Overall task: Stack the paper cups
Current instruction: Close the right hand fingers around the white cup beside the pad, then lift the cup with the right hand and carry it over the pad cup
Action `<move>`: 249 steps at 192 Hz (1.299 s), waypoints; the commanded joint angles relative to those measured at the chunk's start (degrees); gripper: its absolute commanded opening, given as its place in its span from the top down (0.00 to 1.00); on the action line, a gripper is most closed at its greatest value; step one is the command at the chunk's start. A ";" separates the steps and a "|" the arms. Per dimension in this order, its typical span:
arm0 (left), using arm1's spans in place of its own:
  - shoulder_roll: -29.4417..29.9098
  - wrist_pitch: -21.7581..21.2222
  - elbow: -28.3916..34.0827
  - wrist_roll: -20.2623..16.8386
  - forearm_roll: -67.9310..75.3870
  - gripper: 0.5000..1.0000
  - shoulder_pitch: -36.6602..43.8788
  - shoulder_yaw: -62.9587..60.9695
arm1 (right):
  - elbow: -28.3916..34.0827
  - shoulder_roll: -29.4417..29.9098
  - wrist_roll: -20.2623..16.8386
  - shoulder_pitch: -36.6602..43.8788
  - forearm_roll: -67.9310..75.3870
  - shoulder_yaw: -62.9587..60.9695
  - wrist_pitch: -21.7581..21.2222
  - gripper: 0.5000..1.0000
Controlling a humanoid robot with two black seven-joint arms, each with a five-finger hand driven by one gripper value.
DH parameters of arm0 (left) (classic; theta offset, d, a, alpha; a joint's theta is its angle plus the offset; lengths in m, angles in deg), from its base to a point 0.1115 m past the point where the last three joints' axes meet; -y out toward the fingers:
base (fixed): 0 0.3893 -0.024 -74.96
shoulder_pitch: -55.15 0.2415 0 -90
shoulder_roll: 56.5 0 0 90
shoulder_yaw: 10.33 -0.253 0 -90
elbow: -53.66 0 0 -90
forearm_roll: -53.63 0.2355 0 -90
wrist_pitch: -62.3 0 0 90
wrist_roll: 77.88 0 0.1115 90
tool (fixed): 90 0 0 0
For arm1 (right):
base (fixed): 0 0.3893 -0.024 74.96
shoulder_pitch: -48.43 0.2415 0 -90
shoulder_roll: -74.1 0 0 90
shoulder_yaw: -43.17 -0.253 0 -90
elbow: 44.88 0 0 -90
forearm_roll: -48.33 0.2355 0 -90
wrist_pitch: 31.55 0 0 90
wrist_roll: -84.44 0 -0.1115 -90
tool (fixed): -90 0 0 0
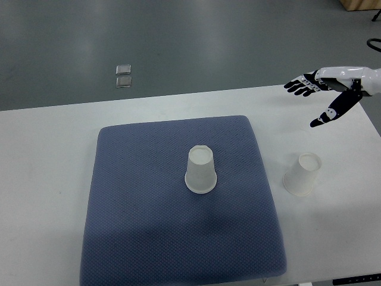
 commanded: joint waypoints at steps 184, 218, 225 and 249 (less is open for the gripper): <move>0.00 0.00 0.00 0.00 0.00 0.00 0.00 0.00 | 7.80 0.12 1.76 -8.34 -19.15 14.37 22.00 0.15; 0.00 0.00 0.00 0.00 -0.09 0.00 0.00 0.00 | 6.31 1.87 1.32 -9.48 -19.15 14.46 26.39 0.16; 0.00 0.00 0.00 0.00 0.00 0.00 0.00 0.00 | 5.78 2.66 1.32 -9.48 -19.15 14.46 26.75 0.17; 0.00 0.00 0.00 0.00 0.00 0.00 0.00 0.00 | 4.81 3.19 1.32 -9.48 -19.15 14.55 26.75 0.17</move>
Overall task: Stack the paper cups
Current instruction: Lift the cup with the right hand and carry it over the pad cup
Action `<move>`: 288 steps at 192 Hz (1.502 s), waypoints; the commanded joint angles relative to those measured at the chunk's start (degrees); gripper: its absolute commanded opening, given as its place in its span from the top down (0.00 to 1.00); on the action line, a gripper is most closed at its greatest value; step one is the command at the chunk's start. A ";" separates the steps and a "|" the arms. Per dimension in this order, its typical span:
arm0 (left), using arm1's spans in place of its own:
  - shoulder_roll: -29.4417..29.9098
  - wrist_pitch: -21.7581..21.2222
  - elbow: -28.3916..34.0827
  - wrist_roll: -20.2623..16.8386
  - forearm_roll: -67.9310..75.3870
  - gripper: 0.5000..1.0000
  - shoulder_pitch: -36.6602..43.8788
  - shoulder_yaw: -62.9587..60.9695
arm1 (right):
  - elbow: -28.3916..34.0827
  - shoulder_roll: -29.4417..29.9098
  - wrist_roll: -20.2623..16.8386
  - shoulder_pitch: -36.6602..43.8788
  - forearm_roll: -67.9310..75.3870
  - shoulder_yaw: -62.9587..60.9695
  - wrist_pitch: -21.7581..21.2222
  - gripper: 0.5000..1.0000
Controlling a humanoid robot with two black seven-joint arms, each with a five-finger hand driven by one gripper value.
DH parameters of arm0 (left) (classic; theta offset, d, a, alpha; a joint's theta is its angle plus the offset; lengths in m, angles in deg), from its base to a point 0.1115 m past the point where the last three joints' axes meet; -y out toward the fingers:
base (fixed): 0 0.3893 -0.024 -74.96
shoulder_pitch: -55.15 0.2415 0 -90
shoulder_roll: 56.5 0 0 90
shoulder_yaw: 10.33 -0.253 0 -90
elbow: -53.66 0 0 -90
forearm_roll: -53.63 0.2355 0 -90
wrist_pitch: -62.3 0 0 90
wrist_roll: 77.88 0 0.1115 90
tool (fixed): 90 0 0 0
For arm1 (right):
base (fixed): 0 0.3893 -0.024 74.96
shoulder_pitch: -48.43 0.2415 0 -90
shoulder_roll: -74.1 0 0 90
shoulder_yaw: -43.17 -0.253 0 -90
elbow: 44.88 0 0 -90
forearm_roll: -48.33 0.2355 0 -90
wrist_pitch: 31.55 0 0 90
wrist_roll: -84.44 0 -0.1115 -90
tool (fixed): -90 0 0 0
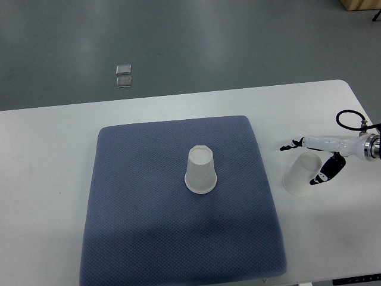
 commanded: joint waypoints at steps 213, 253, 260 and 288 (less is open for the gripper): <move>0.00 0.00 0.00 0.02 0.00 0.00 0.00 0.00 | -3.11 0.89 0.78 3.57 -1.85 0.55 -1.06 0.59; 0.00 0.00 0.00 0.02 0.00 0.00 0.00 0.00 | 0.32 0.63 6.14 9.64 0.08 -3.57 -8.79 0.58; 0.00 0.00 0.00 -0.07 0.00 0.00 0.00 0.00 | 1.37 0.63 6.50 9.81 1.05 -4.98 -10.11 0.57; 0.00 0.00 0.00 0.02 -0.09 0.00 0.00 0.00 | 3.22 2.04 6.23 12.27 3.42 -11.83 -16.88 0.57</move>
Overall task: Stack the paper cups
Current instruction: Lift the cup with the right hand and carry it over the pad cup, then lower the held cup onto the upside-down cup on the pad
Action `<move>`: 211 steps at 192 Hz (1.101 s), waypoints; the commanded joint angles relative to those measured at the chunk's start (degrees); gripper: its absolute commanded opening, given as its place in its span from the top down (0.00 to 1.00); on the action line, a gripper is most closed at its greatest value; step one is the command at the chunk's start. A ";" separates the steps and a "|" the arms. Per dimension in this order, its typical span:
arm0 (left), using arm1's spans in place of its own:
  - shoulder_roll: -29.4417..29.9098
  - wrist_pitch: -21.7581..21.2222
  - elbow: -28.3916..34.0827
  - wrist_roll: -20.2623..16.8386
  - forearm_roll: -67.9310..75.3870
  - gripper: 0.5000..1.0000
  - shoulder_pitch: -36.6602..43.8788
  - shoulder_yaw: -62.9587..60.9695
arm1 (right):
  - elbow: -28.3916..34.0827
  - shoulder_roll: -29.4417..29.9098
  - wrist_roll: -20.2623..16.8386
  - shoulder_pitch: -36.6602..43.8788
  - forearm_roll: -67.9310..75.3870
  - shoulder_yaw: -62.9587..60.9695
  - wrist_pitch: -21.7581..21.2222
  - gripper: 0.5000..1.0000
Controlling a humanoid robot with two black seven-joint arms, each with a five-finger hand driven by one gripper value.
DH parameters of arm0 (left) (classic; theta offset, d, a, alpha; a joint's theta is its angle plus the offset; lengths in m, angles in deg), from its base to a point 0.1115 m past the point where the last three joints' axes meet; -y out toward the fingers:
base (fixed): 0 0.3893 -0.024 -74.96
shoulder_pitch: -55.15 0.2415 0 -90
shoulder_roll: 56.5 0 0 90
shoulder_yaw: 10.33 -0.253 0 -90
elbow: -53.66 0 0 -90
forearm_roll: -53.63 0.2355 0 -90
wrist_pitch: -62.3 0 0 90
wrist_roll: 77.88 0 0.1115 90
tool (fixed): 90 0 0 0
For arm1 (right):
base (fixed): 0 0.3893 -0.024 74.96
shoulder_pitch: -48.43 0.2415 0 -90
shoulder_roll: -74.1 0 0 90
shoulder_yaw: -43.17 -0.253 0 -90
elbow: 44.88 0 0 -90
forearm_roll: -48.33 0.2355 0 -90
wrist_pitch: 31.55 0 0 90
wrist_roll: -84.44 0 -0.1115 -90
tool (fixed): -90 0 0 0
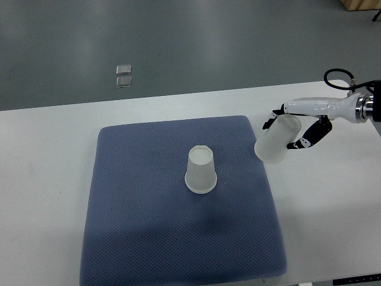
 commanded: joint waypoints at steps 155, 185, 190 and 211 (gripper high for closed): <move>0.00 0.00 0.00 0.02 0.01 0.00 0.00 0.00 | 1.49 16.24 -8.70 8.39 0.51 -5.06 -13.29 0.52; 0.00 0.00 0.00 0.02 0.01 0.00 0.00 0.00 | 1.23 17.64 -10.64 8.30 0.51 -5.06 -13.02 0.52; 0.00 0.00 0.00 0.02 0.01 0.00 0.00 0.00 | 1.23 17.73 -10.73 8.22 0.51 -5.06 -13.02 0.52; 0.00 0.00 0.00 -0.07 0.01 0.00 0.00 0.00 | 1.23 18.52 -10.99 7.95 0.51 -5.06 -12.94 0.52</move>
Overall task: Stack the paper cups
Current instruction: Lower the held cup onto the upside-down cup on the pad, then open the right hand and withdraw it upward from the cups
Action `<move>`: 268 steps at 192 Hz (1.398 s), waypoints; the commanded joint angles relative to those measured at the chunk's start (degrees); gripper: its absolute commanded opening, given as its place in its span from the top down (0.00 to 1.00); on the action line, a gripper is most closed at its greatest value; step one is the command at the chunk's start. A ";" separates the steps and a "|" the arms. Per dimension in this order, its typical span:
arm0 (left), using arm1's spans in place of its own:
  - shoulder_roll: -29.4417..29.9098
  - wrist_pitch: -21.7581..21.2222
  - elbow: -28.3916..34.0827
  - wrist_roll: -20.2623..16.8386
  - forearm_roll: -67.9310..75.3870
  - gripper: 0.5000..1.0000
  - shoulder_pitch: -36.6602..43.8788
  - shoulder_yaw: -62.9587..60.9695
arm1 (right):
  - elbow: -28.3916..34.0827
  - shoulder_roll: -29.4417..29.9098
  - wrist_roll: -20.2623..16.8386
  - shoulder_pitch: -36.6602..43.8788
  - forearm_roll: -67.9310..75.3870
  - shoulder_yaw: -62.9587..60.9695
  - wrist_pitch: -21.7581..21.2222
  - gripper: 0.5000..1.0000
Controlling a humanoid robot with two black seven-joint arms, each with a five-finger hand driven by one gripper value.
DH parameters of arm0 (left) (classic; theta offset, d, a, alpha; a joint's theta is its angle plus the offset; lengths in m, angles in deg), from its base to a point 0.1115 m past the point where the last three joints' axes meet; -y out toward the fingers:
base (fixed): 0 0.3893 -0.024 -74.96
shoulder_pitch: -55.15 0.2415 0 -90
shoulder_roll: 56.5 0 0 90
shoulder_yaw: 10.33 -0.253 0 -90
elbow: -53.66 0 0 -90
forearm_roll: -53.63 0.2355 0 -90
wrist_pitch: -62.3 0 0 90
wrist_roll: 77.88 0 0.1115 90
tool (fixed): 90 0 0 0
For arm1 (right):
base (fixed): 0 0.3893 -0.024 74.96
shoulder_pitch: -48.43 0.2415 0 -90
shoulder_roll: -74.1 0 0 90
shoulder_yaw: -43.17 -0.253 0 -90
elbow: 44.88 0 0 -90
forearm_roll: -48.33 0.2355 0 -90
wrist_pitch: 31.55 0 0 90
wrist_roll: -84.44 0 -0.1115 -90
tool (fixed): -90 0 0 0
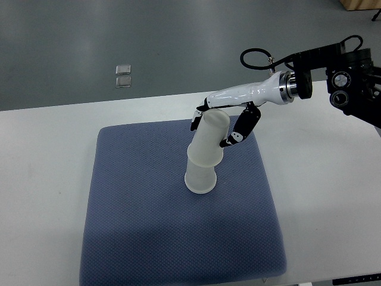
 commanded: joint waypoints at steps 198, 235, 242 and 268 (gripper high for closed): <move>0.00 0.00 0.00 0.03 0.00 0.00 0.00 0.00 | -7.39 4.31 -1.24 -3.44 4.82 -0.97 4.33 0.20; 0.00 0.00 0.00 0.03 0.00 0.00 0.00 0.00 | -14.78 4.57 -1.32 -6.16 23.20 -0.70 5.91 0.20; 0.00 0.00 0.00 0.03 0.00 0.00 0.00 0.00 | -15.48 4.75 -1.32 -7.30 27.15 -0.70 6.79 0.20; 0.00 0.00 0.00 0.03 -0.09 0.00 0.00 0.00 | -17.06 4.92 -1.32 -12.14 41.91 -0.88 13.47 0.20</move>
